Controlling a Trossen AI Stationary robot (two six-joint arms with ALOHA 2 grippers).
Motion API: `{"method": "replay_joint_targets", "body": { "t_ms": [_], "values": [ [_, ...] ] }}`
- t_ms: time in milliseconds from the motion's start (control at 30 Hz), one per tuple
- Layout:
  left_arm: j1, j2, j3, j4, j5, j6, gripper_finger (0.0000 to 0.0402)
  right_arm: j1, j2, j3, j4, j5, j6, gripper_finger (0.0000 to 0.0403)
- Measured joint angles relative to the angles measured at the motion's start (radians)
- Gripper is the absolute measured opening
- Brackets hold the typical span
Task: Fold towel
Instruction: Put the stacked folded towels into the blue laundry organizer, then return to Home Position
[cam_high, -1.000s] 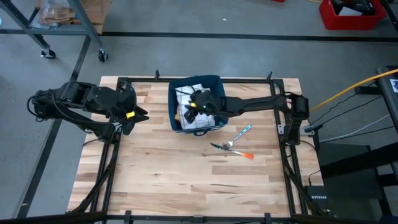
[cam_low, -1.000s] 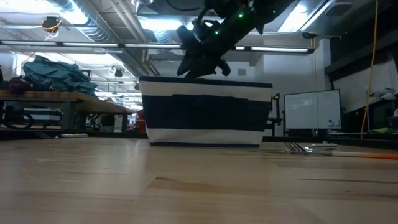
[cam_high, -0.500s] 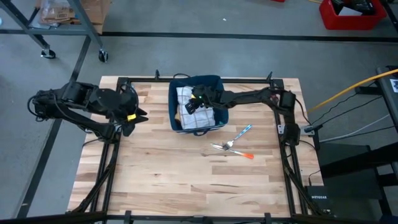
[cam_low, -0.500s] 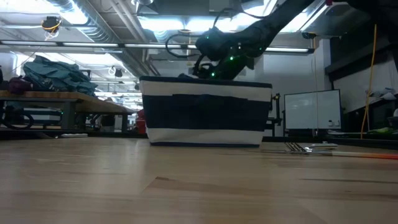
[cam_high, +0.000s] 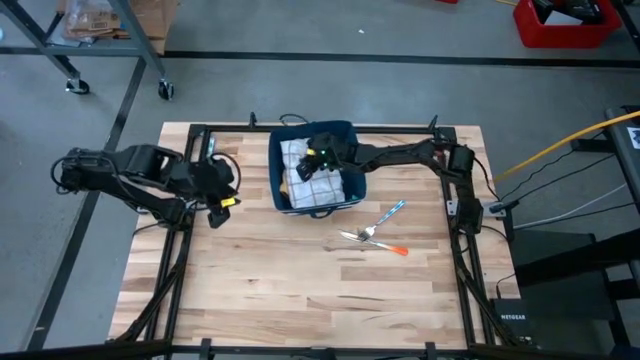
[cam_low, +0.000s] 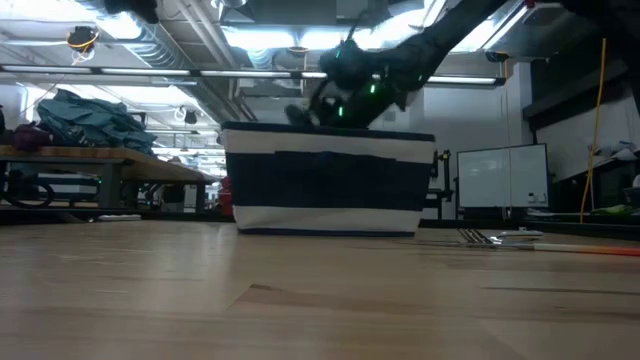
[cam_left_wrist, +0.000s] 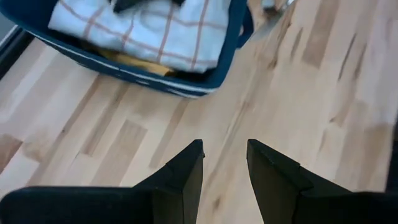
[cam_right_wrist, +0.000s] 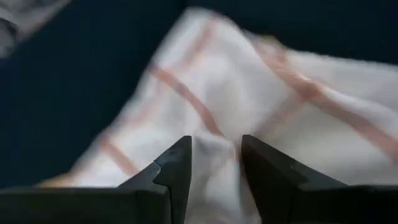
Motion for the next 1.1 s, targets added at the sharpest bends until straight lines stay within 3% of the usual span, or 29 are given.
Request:
{"method": "replay_joint_targets", "body": {
  "t_ms": [300,433,533,600,667,833,1100],
  "values": [
    [0.0,0.0,-0.083,-0.004,0.0,0.053,0.0116,0.001,-0.178,0.002,0.079,-0.162,0.0,0.0144],
    [0.01,-0.003,-0.055,0.01,-0.015,0.071,0.0116,0.001,-0.194,0.002,0.094,-0.166,0.017,0.0144],
    [0.015,-0.009,0.006,0.007,-0.018,0.088,0.0116,0.001,-0.193,0.002,0.089,-0.201,0.213,0.0144],
    [0.015,-0.021,0.055,0.01,-0.018,0.115,0.0116,-0.005,-0.203,0.002,0.087,-0.293,0.379,0.0144],
    [0.014,-0.038,0.102,0.006,-0.017,0.147,0.0116,-0.018,-0.223,0.002,0.105,-0.399,0.439,0.0144],
    [0.014,-0.108,0.2,0.005,-0.018,0.215,0.0116,-0.043,-0.323,0.002,0.173,-0.592,0.433,0.0144],
    [0.014,-0.313,0.199,-0.002,-0.018,0.192,0.0116,-0.048,-0.588,0.002,0.157,-0.64,0.261,0.0144]
  ]
}}
